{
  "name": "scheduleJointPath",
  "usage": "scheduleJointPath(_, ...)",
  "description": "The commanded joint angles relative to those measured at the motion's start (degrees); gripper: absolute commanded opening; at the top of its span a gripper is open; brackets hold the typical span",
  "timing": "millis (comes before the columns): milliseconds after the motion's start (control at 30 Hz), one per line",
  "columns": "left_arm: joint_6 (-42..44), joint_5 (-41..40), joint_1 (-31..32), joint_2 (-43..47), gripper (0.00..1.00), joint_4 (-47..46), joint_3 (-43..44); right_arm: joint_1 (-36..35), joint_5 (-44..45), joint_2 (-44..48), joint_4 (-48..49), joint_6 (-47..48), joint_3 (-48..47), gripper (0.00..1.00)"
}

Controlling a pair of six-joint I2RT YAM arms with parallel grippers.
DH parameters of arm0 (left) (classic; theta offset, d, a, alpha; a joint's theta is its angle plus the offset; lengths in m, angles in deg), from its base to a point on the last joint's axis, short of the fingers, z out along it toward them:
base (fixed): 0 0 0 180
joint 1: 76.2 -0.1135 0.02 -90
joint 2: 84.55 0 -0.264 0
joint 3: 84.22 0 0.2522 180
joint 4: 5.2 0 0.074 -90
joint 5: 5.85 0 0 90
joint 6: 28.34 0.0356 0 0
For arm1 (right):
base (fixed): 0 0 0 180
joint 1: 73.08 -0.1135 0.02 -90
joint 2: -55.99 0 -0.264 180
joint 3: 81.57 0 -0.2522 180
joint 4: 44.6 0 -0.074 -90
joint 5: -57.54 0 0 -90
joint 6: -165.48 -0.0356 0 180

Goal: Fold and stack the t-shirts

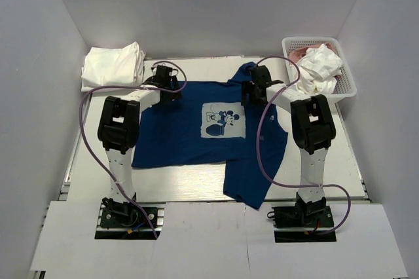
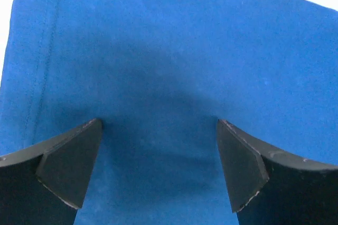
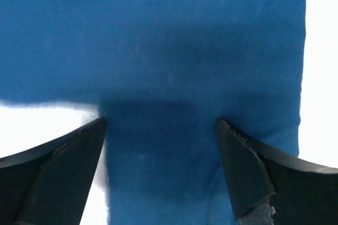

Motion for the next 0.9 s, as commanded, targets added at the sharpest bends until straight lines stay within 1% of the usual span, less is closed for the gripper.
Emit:
scheduleJointPath(0, -0.4, -1.1, -0.5, -2.5, 0.99, -0.5, 2.5, 1.6, 0.3, -4.4, -3.7, -1.9, -5.5, 0.90)
scheduleJointPath(33, -0.4, -1.1, -0.5, -3.3, 0.99, -0.5, 3.9, 2.1, 0.2, -6.1, -4.7, -2.3, -8.6, 0.90)
scheduleJointPath(100, -1.7, -1.1, -0.5, -6.2, 0.99, 0.2, 6.8, 2.7, -0.3, -8.5, -6.3, -2.0, -10.4, 0.90)
scheduleJointPath(167, -1.7, -1.1, -0.5, -8.1, 0.99, 0.7, 9.0, 3.5, -0.9, -11.6, -8.0, -2.2, -14.1, 0.90)
scheduleJointPath(300, -2.3, 1.5, -0.5, -13.2, 0.99, 0.7, 15.9, 5.4, -1.8, -17.0, -10.9, -2.2, -23.4, 0.90)
scheduleJointPath(333, -2.3, 1.5, -0.5, -14.2, 0.99, 1.6, 17.4, 5.7, -1.8, -19.9, -12.6, -1.8, -26.7, 0.90)
scheduleJointPath(367, -2.3, 1.5, -0.5, -16.3, 0.99, 2.1, 20.6, 6.7, -2.3, -20.9, -13.1, -1.8, -30.7, 0.90)
scheduleJointPath(400, -2.8, 1.5, -0.5, -17.3, 0.99, 3.5, 22.3, 6.8, -2.8, -22.6, -13.4, -1.4, -32.4, 0.90)
scheduleJointPath(433, -2.8, 2.1, -0.5, -18.0, 0.99, 4.2, 23.9, 7.2, -3.5, -23.3, -13.5, -0.8, -34.1, 0.90)
scheduleJointPath(467, -2.8, 2.1, -0.5, -18.6, 0.99, 5.5, 26.9, 7.6, -6.0, -24.7, -13.6, 2.0, -38.6, 0.90)
scheduleJointPath(533, -1.5, 2.1, -0.5, -18.0, 0.99, 6.1, 29.4, 7.6, -7.1, -24.1, -13.6, 5.8, -41.7, 0.90)
scheduleJointPath(567, -0.9, 2.1, -0.5, -17.1, 0.99, 6.8, 30.2, 7.0, -6.4, -22.1, -13.1, 8.2, -41.6, 0.90)
scheduleJointPath(633, -0.4, 1.3, -0.5, -12.0, 0.99, 6.8, 30.3, 6.1, -5.6, -19.2, -11.8, 10.5, -39.2, 0.90)
scheduleJointPath(667, -0.4, 0.7, -0.5, -9.6, 0.99, 6.8, 27.6, 5.4, -5.4, -12.9, -9.4, 12.4, -36.3, 0.90)
scheduleJointPath(700, -0.4, 0.1, -0.5, -6.7, 0.99, 5.6, 25.4, 4.7, -5.1, -10.4, -8.4, 13.1, -32.3, 0.90)
scheduleJointPath(733, -0.4, 0.1, -0.5, -3.4, 0.99, 4.7, 22.7, 4.4, -4.7, -5.4, -6.0, 13.5, -29.8, 0.90)
scheduleJointPath(767, -0.4, -0.6, -0.5, 3.8, 0.99, 3.5, 15.6, 3.9, -4.5, -0.1, -3.1, 13.6, -21.4, 0.90)
scheduleJointPath(800, -2.4, -3.4, -0.5, 7.6, 0.99, 1.5, 7.3, 2.6, -4.0, 2.2, -1.7, 13.5, -18.1, 0.90)
scheduleJointPath(833, -2.4, -4.9, -0.5, 11.2, 0.99, 1.5, 3.0, 2.1, -4.1, 7.6, 1.2, 12.5, -15.2, 0.90)
scheduleJointPath(867, -5.8, -6.4, -0.5, 18.6, 0.99, 1.5, -1.2, 1.5, -4.0, 12.3, 3.5, 11.4, -5.8, 0.90)
